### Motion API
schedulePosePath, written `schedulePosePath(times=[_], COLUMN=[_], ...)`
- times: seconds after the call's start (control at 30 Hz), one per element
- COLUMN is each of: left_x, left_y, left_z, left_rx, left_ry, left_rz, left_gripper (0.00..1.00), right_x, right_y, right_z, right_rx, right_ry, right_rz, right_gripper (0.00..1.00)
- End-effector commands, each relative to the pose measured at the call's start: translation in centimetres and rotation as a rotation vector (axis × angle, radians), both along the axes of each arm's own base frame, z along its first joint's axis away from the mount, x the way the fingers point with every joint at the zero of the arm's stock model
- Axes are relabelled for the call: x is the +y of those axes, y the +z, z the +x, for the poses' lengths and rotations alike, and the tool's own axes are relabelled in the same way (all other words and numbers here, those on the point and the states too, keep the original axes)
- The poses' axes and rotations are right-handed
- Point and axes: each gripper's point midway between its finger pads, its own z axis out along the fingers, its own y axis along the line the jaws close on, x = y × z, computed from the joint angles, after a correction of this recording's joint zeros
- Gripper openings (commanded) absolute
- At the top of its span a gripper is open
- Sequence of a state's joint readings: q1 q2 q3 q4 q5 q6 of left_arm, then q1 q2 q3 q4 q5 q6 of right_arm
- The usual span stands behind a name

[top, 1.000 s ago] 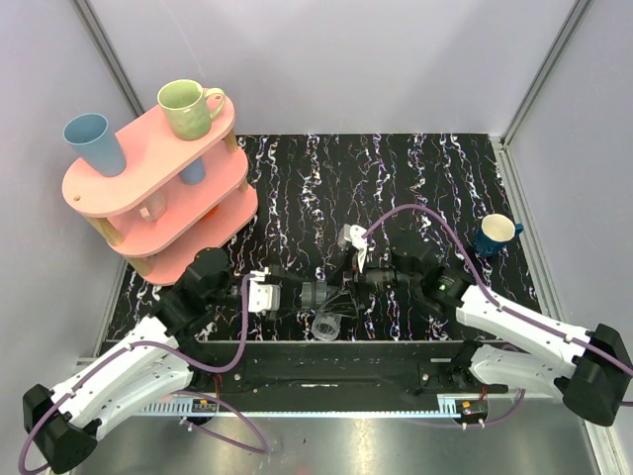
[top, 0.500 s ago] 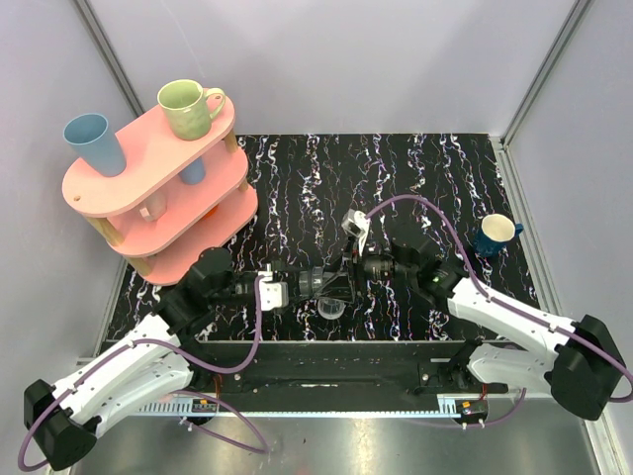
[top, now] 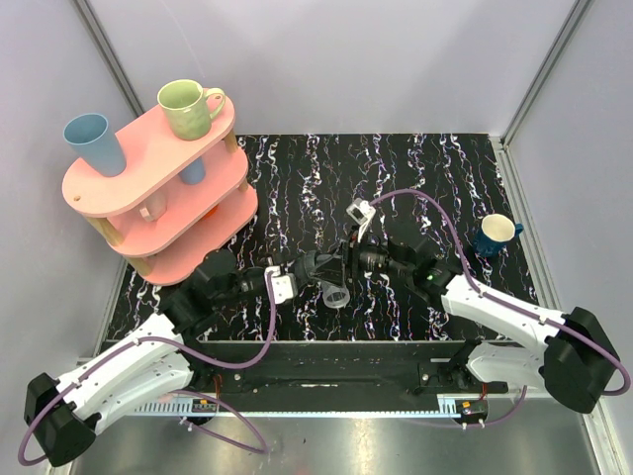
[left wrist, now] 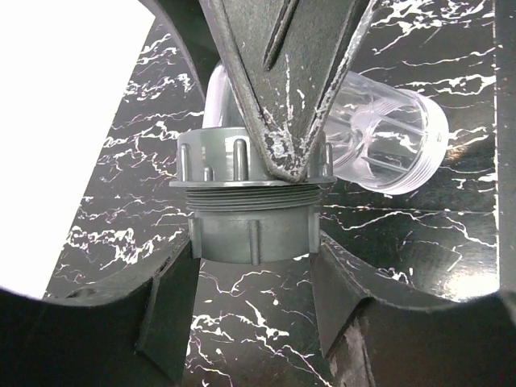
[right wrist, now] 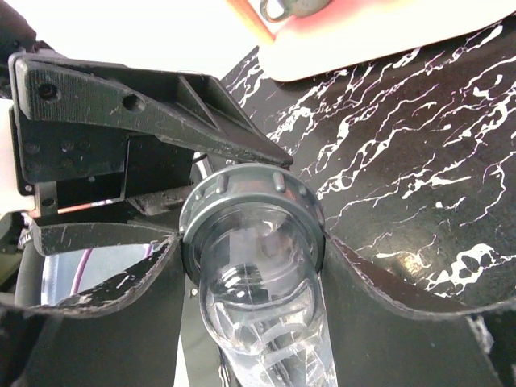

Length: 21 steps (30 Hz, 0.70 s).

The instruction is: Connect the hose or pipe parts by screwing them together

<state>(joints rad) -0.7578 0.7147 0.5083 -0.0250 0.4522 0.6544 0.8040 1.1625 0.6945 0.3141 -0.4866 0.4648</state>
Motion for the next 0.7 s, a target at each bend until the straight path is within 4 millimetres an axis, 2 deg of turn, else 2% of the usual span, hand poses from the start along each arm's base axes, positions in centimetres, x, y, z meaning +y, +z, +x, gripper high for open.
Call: schedulePosePath(times=[0.0, 0.1, 0.13, 0.33, 0.47, 0.67], left_x=[-1.6, -1.2, -1.1, -0.6, -0.3, 0.1], left_y=[7.2, 7.0, 7.0, 7.1, 7.4, 7.6], left_z=[0.4, 0.7, 0.7, 0.0, -0.3, -0.7], left_rx=[-0.173, -0.147, -0.132, -0.114, -0.096, -0.062], left_ry=[-0.011, 0.026, 0.034, 0.034, 0.042, 0.049], left_rz=[-0.209, -0.212, -0.219, -0.249, -0.26, -0.262], left_gripper=[0.03, 0.23, 0.38, 0.69, 0.82, 0.85], right_x=[1.1, 0.8, 0.6, 0.0, -0.2, -0.5], right_y=[2.6, 2.8, 2.8, 3.1, 3.0, 3.5], right_z=[0.8, 0.8, 0.9, 1.1, 0.9, 1.1], right_rx=[-0.031, -0.053, -0.058, -0.088, -0.099, -0.128], right_ry=[-0.052, -0.063, -0.074, -0.098, -0.09, -0.098], right_rz=[0.097, 0.102, 0.102, 0.108, 0.109, 0.115], right_gripper=[0.0, 0.0, 0.0, 0.0, 0.0, 0.0])
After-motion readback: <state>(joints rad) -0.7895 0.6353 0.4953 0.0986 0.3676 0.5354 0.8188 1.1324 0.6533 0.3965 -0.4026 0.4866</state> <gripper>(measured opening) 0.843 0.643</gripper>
